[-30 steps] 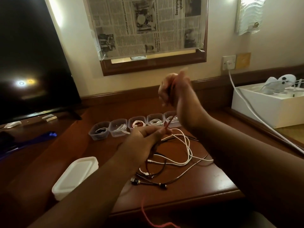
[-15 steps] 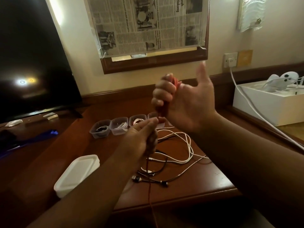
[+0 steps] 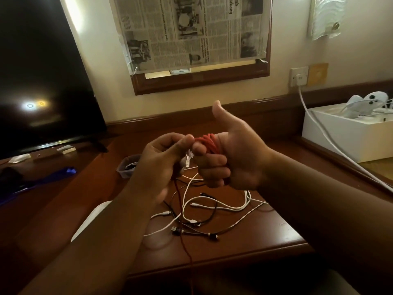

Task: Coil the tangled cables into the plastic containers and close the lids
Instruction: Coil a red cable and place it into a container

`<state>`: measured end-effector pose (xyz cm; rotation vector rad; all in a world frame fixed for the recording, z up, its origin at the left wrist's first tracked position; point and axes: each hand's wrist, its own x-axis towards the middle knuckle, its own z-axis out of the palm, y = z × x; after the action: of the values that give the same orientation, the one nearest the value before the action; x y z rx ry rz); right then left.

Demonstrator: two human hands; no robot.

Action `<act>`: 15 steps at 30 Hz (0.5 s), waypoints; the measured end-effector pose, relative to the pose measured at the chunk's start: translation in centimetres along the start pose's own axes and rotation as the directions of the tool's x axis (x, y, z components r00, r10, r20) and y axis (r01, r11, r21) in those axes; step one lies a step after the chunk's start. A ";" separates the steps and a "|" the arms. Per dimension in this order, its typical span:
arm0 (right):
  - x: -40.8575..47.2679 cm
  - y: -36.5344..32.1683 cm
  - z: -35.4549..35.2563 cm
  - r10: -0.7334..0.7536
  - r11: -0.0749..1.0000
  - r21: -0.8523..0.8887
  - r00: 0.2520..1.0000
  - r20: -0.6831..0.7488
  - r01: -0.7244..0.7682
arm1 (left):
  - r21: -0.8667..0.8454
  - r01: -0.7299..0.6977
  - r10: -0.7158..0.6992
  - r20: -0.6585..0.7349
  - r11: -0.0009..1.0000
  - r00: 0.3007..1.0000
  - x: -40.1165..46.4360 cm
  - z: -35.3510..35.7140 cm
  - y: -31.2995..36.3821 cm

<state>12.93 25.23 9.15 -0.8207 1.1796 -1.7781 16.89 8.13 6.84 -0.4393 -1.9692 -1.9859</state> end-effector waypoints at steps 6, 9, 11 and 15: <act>0.0 0.1 0.5 -0.265 0.916 0.366 0.932 0.248 0.163 | -0.174 0.162 -0.173 -0.048 0.971 0.984 -0.6 1.9 -0.1; 0.0 -0.2 0.4 -0.480 0.828 0.354 0.876 0.046 0.435 | -0.034 0.194 -0.196 -0.037 0.980 0.980 -1.3 3.1 -1.2; 0.4 -0.2 0.0 -0.642 0.755 0.040 0.751 -0.155 0.654 | 0.104 0.212 -0.213 -0.009 0.972 0.977 -1.7 3.5 -1.5; 1.0 0.5 -0.9 -0.832 0.353 -0.855 0.545 -0.102 0.380 | 0.373 0.079 -0.102 0.041 0.924 0.994 -1.5 2.8 -0.1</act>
<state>11.90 24.57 8.42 -1.5208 2.3585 -2.2253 18.25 10.95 6.10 -0.3200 -2.3743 -1.6061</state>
